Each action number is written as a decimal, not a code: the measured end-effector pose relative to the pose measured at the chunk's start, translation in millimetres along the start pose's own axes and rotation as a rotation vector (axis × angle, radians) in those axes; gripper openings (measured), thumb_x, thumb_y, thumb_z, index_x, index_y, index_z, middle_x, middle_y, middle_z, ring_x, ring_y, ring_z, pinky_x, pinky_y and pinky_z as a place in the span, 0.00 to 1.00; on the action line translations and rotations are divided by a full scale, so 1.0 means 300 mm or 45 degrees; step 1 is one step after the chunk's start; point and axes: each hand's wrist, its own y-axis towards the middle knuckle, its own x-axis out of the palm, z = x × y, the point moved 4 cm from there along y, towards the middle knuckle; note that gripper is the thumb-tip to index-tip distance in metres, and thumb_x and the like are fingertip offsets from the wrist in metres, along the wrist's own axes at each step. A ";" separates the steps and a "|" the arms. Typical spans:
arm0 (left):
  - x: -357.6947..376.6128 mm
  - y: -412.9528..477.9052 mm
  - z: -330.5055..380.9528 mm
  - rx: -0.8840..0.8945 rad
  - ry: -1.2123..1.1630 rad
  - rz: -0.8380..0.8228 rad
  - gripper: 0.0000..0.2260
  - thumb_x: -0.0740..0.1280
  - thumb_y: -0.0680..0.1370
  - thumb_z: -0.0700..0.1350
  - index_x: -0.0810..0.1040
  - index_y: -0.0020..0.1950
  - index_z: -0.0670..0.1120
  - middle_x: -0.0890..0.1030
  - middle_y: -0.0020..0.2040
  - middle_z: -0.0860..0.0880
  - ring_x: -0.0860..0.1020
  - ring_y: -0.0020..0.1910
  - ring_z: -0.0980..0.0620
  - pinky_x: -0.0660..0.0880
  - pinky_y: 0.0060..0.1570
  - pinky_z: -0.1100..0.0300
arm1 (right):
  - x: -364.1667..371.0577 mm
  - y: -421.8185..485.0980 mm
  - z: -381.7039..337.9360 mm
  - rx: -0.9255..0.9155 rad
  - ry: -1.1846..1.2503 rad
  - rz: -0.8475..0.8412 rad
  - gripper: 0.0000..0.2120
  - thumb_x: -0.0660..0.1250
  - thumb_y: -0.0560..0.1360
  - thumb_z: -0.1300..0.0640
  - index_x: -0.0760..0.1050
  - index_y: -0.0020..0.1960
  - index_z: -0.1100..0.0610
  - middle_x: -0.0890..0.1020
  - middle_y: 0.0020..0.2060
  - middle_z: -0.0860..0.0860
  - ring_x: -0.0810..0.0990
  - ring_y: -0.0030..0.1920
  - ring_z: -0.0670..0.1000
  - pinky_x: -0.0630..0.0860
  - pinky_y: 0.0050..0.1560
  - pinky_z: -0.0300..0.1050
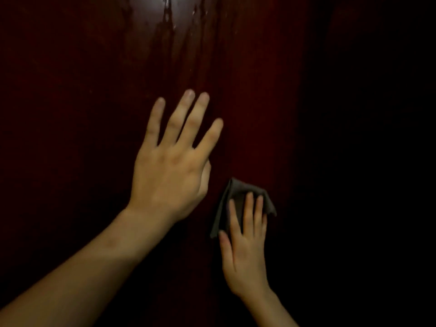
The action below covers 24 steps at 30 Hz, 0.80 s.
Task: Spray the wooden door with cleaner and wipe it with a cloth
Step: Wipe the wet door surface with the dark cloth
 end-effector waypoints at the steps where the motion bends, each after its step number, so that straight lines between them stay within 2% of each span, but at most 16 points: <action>1: 0.013 -0.101 0.000 -0.021 -0.004 -0.010 0.26 0.61 0.81 0.47 0.66 0.81 0.49 0.55 0.85 0.40 0.50 0.85 0.41 0.48 0.81 0.36 | 0.060 -0.090 0.001 0.011 -0.035 -0.018 0.28 0.42 0.85 0.39 0.38 0.83 0.39 0.37 0.83 0.48 0.35 0.82 0.55 0.43 0.78 0.59; 3: 0.025 -0.278 -0.019 -0.108 -0.045 -0.032 0.26 0.61 0.81 0.47 0.66 0.81 0.49 0.56 0.84 0.41 0.51 0.85 0.41 0.49 0.81 0.37 | 0.135 -0.198 0.017 0.037 -0.088 -0.021 0.29 0.40 0.85 0.39 0.40 0.83 0.43 0.38 0.83 0.50 0.37 0.82 0.55 0.46 0.76 0.55; 5: 0.019 -0.404 -0.052 -0.193 -0.078 -0.076 0.26 0.60 0.81 0.49 0.67 0.80 0.50 0.56 0.84 0.41 0.51 0.85 0.42 0.48 0.82 0.37 | 0.151 -0.214 0.039 0.017 -0.154 -0.003 0.29 0.41 0.85 0.39 0.39 0.83 0.44 0.38 0.83 0.52 0.37 0.82 0.55 0.40 0.78 0.49; 7: -0.014 -0.493 -0.105 -0.298 -0.106 -0.108 0.25 0.58 0.81 0.50 0.67 0.80 0.51 0.56 0.84 0.42 0.52 0.85 0.43 0.47 0.82 0.37 | 0.122 -0.192 0.053 0.027 -0.134 -0.017 0.31 0.44 0.84 0.37 0.36 0.82 0.40 0.35 0.83 0.49 0.35 0.82 0.53 0.34 0.79 0.47; 10: -0.089 -0.568 -0.216 -0.474 -0.142 -0.108 0.25 0.55 0.81 0.52 0.69 0.78 0.51 0.59 0.84 0.43 0.54 0.84 0.43 0.48 0.80 0.34 | 0.080 -0.122 0.024 0.224 0.046 -0.001 0.32 0.45 0.82 0.39 0.30 0.79 0.34 0.30 0.80 0.43 0.30 0.81 0.49 0.39 0.80 0.62; 12: -0.147 -0.613 -0.319 -0.602 -0.138 -0.084 0.25 0.56 0.81 0.52 0.70 0.78 0.51 0.60 0.83 0.43 0.56 0.83 0.43 0.48 0.80 0.33 | 0.097 -0.082 -0.090 0.300 0.047 0.074 0.33 0.46 0.81 0.44 0.30 0.79 0.35 0.29 0.80 0.44 0.30 0.81 0.50 0.45 0.79 0.70; 14: -0.201 -0.668 -0.424 -0.708 -0.118 -0.056 0.24 0.56 0.81 0.52 0.71 0.77 0.50 0.61 0.82 0.43 0.57 0.83 0.42 0.48 0.80 0.32 | 0.135 -0.047 -0.309 0.100 -0.070 0.134 0.39 0.52 0.78 0.47 0.33 0.82 0.41 0.32 0.82 0.49 0.33 0.82 0.54 0.47 0.78 0.71; 16: -0.245 -0.718 -0.509 -0.756 -0.124 -0.008 0.24 0.55 0.81 0.52 0.73 0.75 0.48 0.63 0.81 0.42 0.60 0.81 0.39 0.52 0.79 0.32 | 0.179 -0.023 -0.602 -0.287 -0.151 0.126 0.40 0.56 0.78 0.45 0.38 0.83 0.42 0.36 0.83 0.51 0.36 0.82 0.57 0.42 0.78 0.63; 18: -0.288 -0.750 -0.570 -0.755 -0.110 0.056 0.23 0.56 0.81 0.51 0.75 0.74 0.46 0.65 0.80 0.41 0.63 0.79 0.38 0.54 0.77 0.32 | 0.209 -0.015 -0.885 -0.633 -0.170 0.034 0.38 0.57 0.79 0.42 0.41 0.83 0.42 0.39 0.83 0.49 0.40 0.83 0.56 0.40 0.79 0.59; 19: -0.310 -0.758 -0.600 -0.750 -0.099 0.097 0.23 0.56 0.81 0.51 0.75 0.73 0.46 0.66 0.79 0.41 0.64 0.77 0.37 0.54 0.77 0.31 | 0.221 -0.015 -0.991 -0.765 -0.193 -0.025 0.37 0.57 0.79 0.42 0.43 0.83 0.42 0.41 0.83 0.48 0.44 0.83 0.55 0.43 0.80 0.58; 21: -0.345 -0.758 -0.659 -0.741 -0.125 0.198 0.22 0.58 0.82 0.49 0.74 0.74 0.44 0.68 0.78 0.41 0.66 0.74 0.36 0.59 0.74 0.29 | 0.206 0.022 -1.070 -0.954 -0.283 -0.038 0.33 0.55 0.81 0.39 0.49 0.83 0.42 0.46 0.84 0.46 0.55 0.80 0.54 0.52 0.78 0.55; 22: -0.363 -0.760 -0.705 -0.744 -0.151 0.244 0.22 0.58 0.82 0.49 0.73 0.74 0.44 0.68 0.77 0.41 0.67 0.72 0.35 0.62 0.72 0.28 | 0.187 0.068 -1.056 -0.994 -0.299 -0.007 0.31 0.54 0.82 0.39 0.52 0.82 0.41 0.48 0.83 0.46 0.58 0.78 0.52 0.54 0.76 0.55; 23: -0.372 -0.763 -0.754 -0.751 -0.181 0.277 0.22 0.57 0.83 0.49 0.72 0.75 0.45 0.67 0.78 0.42 0.68 0.72 0.34 0.64 0.70 0.27 | 0.155 0.125 -1.003 -0.966 -0.291 0.052 0.29 0.54 0.82 0.39 0.54 0.82 0.40 0.50 0.83 0.46 0.57 0.78 0.52 0.55 0.75 0.56; 24: -0.374 -0.768 -0.806 -0.757 -0.194 0.292 0.22 0.55 0.83 0.51 0.70 0.76 0.46 0.66 0.79 0.43 0.67 0.74 0.34 0.65 0.70 0.27 | 0.110 0.193 -0.921 -0.852 -0.246 0.121 0.29 0.54 0.82 0.40 0.53 0.82 0.39 0.49 0.82 0.46 0.51 0.81 0.52 0.54 0.75 0.58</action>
